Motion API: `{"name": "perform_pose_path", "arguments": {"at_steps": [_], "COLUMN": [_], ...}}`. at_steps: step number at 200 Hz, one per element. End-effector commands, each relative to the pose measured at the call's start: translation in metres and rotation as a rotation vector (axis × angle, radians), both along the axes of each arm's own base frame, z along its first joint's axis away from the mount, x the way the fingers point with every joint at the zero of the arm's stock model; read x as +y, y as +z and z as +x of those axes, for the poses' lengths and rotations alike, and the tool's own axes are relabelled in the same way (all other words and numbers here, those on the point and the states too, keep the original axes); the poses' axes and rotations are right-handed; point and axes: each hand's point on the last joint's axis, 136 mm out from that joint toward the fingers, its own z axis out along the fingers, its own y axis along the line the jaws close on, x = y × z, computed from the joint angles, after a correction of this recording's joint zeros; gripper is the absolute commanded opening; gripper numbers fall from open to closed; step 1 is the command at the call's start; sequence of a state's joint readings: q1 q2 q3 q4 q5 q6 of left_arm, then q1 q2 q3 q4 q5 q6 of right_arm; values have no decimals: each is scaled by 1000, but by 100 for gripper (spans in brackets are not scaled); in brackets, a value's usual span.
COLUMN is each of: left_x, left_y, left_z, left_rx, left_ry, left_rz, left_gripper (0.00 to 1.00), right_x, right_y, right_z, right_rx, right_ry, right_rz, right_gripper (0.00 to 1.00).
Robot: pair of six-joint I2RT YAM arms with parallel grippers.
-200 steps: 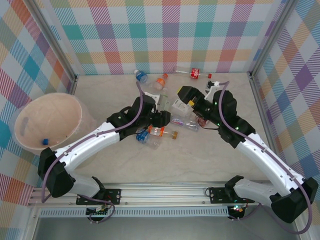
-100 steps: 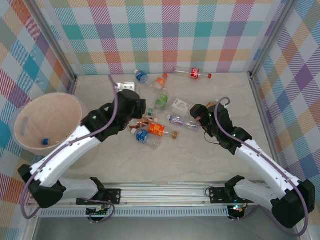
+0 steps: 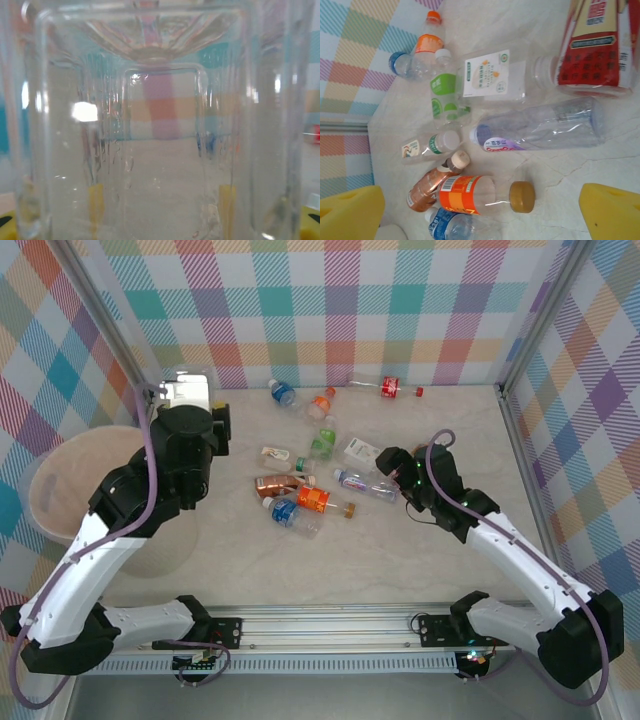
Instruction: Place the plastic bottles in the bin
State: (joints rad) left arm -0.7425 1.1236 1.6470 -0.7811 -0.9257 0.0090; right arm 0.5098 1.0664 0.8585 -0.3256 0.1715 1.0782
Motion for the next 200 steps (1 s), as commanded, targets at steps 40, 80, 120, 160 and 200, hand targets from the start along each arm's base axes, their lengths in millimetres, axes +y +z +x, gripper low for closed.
{"name": "perform_pose_path", "arguments": {"at_steps": [40,80,120,160,200], "left_x": [123,186,234,263,285], "left_y": [2,-40,-93,-138,-171], "left_z": [6,-17,-40,-57,-78], "left_rx": [-42,13,76,139,193], "left_ry": [443,681,877,1000,1186], "left_rz": [3,-82,-96,-185,-272], "left_gripper": [54,54,55,56,60], "right_x": [16,20,22,27,24], "right_y": [38,40,36,38,38], "right_z": [8,6,6,5,4], "right_rx": [-138,-148,-120,-115,-110], "right_ry": [117,157,185,207,207], "right_rz": [9,-7,-39,-25,-39], "right_gripper": [100,100,100,100,100]}}
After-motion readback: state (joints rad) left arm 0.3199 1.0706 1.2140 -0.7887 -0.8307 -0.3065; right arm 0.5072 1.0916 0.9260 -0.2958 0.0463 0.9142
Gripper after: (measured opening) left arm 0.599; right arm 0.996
